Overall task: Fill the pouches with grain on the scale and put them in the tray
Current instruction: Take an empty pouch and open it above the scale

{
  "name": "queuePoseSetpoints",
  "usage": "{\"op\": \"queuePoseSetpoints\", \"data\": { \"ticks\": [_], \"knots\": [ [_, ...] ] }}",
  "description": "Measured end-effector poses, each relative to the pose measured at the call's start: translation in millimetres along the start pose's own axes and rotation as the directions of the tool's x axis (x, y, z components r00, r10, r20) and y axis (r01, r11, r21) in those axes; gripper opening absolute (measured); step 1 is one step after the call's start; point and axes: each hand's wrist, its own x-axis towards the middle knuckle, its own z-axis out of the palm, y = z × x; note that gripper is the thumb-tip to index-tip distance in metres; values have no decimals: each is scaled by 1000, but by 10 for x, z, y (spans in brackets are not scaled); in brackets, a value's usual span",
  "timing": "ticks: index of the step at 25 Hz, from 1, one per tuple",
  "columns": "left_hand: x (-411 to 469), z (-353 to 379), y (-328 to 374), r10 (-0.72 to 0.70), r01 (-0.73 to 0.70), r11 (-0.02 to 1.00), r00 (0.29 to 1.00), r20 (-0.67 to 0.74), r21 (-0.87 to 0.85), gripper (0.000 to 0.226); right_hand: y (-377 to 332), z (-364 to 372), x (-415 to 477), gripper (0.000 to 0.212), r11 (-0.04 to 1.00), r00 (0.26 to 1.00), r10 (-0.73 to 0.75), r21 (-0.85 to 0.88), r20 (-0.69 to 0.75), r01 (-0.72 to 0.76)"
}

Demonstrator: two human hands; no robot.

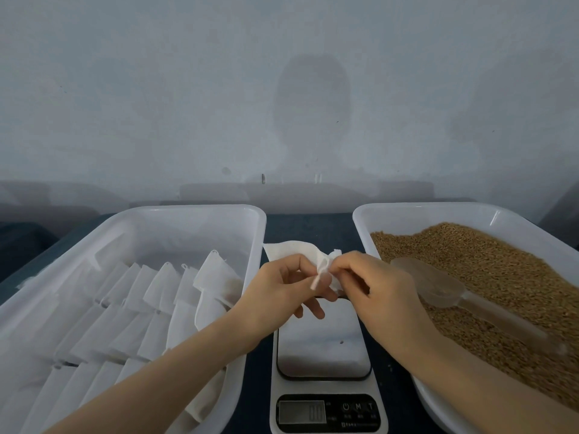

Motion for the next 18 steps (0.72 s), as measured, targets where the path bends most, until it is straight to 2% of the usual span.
{"op": "queuePoseSetpoints", "data": {
  "ticks": [2, 6, 7, 9, 11, 12, 14, 15, 16, 18],
  "knots": [
    [-3, 4, -11, 45, -45, 999, 999, 0, 5, 12, 13, 21, 4, 15, 1000, 1000, -7, 8, 22, 7],
    [-50, 48, -11, 133, -138, 990, 986, 105, 39, 20, 36, 22, 22, 17, 983, 980, 146, 90, 132, -159],
    [-57, 56, -5, 156, -163, 984, 984, 88, 69, 21, 55, 18, 29, 17, 974, 973, 179, 111, 146, -196],
    [-27, 56, -28, 201, -185, 973, 974, -109, 140, 8, 102, -16, 55, 14, 945, 954, 258, 164, 150, -282],
    [24, 1, -49, 153, -103, 983, 914, -376, 150, 24, 120, -46, 57, 20, 904, 932, 331, 231, 151, -358],
    [47, -36, -46, 93, -38, 990, 894, -439, 134, 29, 115, -56, 54, 27, 892, 925, 345, 252, 159, -376],
    [82, -99, -59, -11, 65, 992, 904, -428, 111, 28, 94, -76, 58, 43, 883, 923, 340, 276, 179, -379],
    [92, -122, -79, -27, 70, 993, 915, -402, 93, 19, 89, -81, 59, 47, 882, 923, 336, 281, 189, -379],
    [93, -131, -71, -31, 64, 995, 922, -385, 73, 8, 89, -81, 61, 45, 877, 917, 343, 279, 205, -391],
    [86, -132, -78, 18, 15, 996, 929, -370, 84, 16, 67, -92, 74, 28, 839, 882, 397, 289, 255, -461]
  ]
}}
